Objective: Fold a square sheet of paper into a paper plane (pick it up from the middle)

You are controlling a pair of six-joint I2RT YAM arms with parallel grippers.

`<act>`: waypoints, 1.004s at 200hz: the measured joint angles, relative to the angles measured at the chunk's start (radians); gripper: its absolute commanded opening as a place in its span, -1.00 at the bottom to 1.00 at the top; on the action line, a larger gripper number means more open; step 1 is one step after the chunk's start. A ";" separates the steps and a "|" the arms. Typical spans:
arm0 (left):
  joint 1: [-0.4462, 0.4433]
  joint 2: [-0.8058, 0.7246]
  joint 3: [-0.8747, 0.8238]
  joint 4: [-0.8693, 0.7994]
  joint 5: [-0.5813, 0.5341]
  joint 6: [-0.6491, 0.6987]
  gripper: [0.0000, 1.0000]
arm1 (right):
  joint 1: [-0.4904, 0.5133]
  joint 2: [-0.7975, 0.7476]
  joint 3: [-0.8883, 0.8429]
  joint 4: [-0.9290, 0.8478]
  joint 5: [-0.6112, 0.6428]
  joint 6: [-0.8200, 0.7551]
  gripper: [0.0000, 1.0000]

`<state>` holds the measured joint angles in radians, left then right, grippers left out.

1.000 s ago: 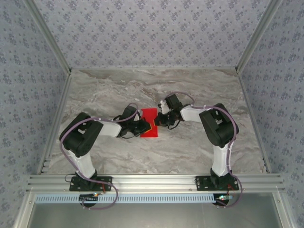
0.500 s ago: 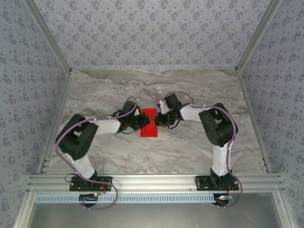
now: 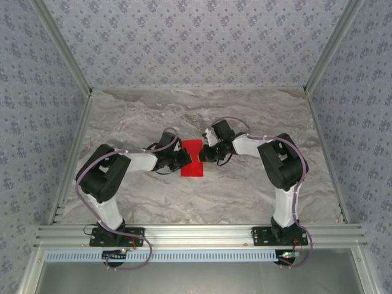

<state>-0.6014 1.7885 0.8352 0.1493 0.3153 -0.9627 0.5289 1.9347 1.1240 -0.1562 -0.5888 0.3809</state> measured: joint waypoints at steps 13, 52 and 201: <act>0.000 0.000 0.000 0.000 -0.003 -0.005 -0.93 | 0.009 -0.035 0.000 -0.008 0.012 0.003 -0.91; -0.001 -0.001 -0.004 0.005 -0.010 -0.018 -0.94 | 0.087 -0.148 -0.029 -0.035 0.082 0.019 -0.94; -0.001 -0.001 -0.019 0.035 -0.010 -0.052 -0.94 | 0.215 -0.100 -0.043 -0.109 0.244 0.102 -0.98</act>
<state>-0.6022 1.7878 0.8158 0.1848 0.3054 -1.0145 0.7441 1.8347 1.0809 -0.2657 -0.3450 0.4831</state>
